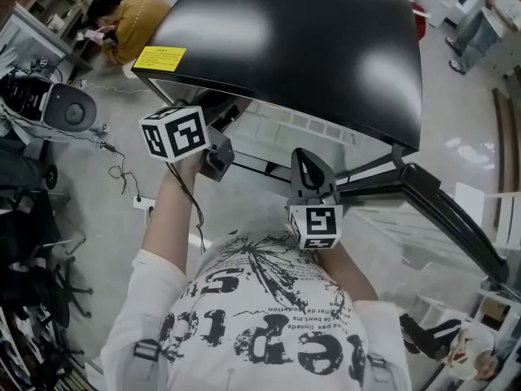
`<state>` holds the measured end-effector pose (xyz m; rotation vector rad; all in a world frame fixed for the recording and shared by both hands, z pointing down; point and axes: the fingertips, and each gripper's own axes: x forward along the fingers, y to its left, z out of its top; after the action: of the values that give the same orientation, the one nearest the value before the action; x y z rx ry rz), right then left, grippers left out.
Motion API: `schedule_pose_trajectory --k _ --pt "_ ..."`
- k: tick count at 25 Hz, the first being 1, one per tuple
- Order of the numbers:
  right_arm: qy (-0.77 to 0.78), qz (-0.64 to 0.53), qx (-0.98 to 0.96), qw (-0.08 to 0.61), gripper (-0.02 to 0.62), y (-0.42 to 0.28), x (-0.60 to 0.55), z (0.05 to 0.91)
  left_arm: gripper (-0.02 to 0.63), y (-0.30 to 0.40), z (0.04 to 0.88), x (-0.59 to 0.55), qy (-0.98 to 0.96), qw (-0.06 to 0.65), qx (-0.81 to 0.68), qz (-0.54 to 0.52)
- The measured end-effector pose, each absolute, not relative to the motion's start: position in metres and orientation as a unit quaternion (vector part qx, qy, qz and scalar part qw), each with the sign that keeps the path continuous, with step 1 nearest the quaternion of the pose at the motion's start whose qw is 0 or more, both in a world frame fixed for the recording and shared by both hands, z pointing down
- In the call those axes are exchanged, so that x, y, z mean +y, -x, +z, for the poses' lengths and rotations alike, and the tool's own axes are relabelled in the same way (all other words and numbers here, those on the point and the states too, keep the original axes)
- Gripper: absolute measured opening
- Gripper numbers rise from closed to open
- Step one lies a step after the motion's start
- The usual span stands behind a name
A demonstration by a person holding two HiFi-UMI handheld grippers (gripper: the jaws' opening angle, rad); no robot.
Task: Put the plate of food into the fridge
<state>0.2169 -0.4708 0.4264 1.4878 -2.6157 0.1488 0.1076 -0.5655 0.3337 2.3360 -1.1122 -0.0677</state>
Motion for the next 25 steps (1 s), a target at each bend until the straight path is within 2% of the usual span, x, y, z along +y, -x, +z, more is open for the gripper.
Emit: schedule_pose_trajectory --k 2,5,6,7,10,11,16,22,25 --pt "-0.490 0.047 -0.868 0.065 0.002 -0.214 -0.470 0.426 0.207 -0.107 0.341 -0.566 -0.863 0.283 -0.418 -0.036" --pt "-0.487 0.047 -0.870 0.066 0.002 -0.212 -0.471 0.427 0.332 -0.117 0.341 -0.562 -0.870 0.312 -0.379 -0.044" --pt "-0.486 0.047 -0.870 0.067 0.002 -0.211 -0.471 0.427 0.344 -0.121 0.340 -0.559 -0.876 0.317 -0.362 -0.034" --pt "-0.485 0.048 -0.871 0.068 0.002 -0.210 -0.471 0.428 0.344 -0.124 0.343 -0.556 -0.884 0.304 -0.356 0.002" --pt "-0.480 0.047 -0.873 0.068 0.002 -0.206 -0.470 0.428 0.344 -0.124 0.369 -0.545 -0.884 0.184 -0.383 0.193" --pt "-0.480 0.048 -0.874 0.067 0.002 -0.205 -0.471 0.428 0.344 -0.124 0.373 -0.543 -0.880 0.160 -0.389 0.222" --pt "-0.477 0.044 -0.876 0.063 0.002 -0.200 -0.471 0.424 0.342 -0.115 0.352 -0.545 -0.885 0.200 -0.402 0.127" --pt "-0.481 0.039 -0.874 0.053 0.002 -0.202 -0.476 0.416 0.340 -0.101 0.338 -0.540 -0.880 0.180 -0.431 0.090" --pt "-0.483 0.031 -0.874 0.050 0.002 -0.200 -0.477 0.409 0.257 -0.094 0.341 -0.533 -0.868 0.150 -0.466 0.086"
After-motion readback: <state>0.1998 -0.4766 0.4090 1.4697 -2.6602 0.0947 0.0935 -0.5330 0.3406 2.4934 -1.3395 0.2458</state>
